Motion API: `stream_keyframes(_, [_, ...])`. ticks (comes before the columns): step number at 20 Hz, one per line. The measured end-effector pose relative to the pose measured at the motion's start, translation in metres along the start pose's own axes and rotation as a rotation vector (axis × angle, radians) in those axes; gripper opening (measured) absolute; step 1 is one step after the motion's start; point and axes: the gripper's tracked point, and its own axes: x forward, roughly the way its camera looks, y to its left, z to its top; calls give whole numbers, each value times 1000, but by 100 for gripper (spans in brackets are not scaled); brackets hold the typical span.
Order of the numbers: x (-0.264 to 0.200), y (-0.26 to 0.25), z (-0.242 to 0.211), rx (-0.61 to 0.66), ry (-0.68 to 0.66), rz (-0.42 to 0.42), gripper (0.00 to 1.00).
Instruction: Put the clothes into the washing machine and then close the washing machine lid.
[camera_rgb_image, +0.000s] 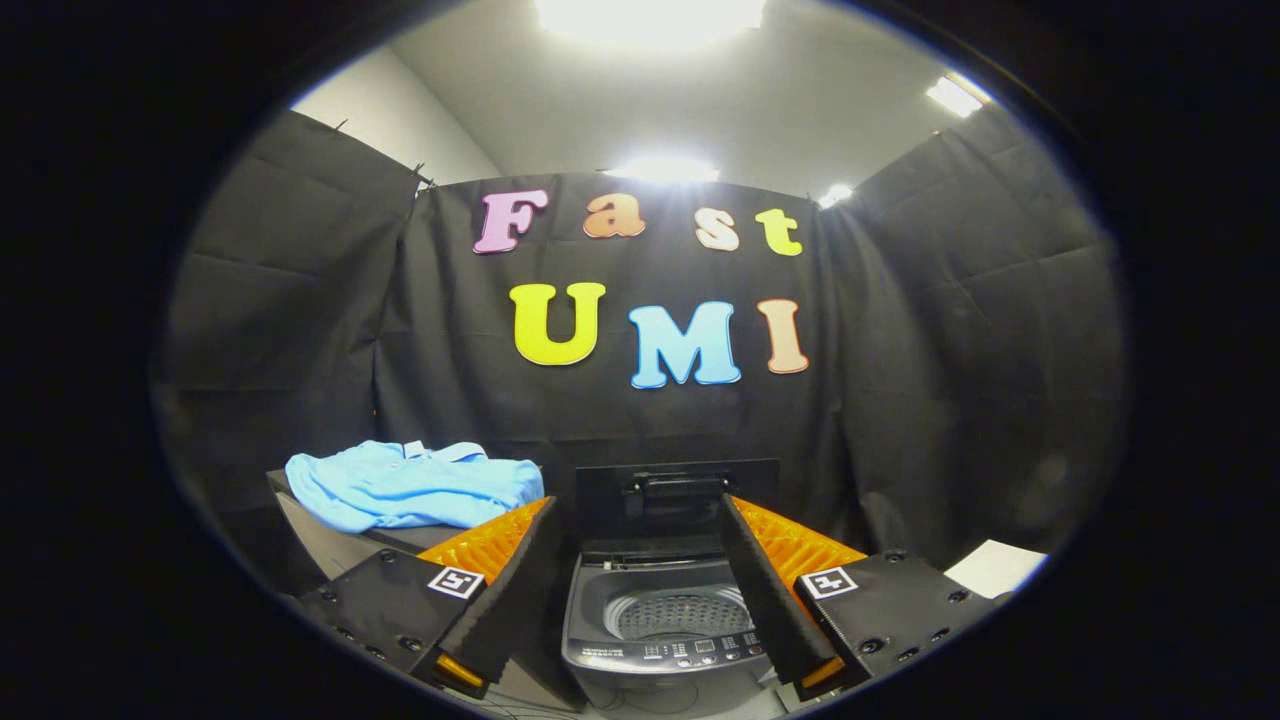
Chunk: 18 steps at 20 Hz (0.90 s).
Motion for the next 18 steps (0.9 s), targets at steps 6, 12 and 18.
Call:
stream_keyframes(6, [45,40,20,22,27,94,99])
stream_keyframes(12, [86,99,31,54,93,236,99])
stream_keyframes(18, [122,156,34,20,141,353,99])
